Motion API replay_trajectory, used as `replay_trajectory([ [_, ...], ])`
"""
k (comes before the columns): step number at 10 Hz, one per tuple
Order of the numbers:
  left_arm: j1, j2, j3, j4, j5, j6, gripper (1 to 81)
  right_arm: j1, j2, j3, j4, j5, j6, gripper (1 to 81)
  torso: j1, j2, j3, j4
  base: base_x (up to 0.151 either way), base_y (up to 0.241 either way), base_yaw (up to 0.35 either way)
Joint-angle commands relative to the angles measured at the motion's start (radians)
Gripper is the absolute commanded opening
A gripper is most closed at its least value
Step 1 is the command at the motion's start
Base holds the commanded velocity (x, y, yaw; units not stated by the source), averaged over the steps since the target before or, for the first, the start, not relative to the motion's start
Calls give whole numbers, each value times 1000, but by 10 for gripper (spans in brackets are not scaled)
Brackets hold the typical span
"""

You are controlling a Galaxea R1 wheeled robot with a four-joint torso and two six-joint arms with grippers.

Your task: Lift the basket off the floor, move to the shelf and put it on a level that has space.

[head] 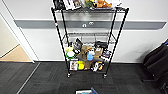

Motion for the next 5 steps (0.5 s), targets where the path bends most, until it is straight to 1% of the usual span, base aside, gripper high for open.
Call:
replay_trajectory([
  [1,-35,-15,-13,-7,47,-5,811,53,-9,10,-8,-36,-2,811,0,0,0,0,0,0,0],
  [2,-31,-18,-7,2,44,-5,811,51,-6,10,-8,-36,-1,811,0,0,0,0,0,0,0],
  [3,-28,-20,-4,1,38,-5,811,47,-5,10,-8,-36,-1,811,64,-100,0,0,0,0,0],
  [5,-30,-20,-1,-7,38,-5,811,35,-5,-1,-8,-34,-1,811,76,-119,0,0,0,0,0],
])
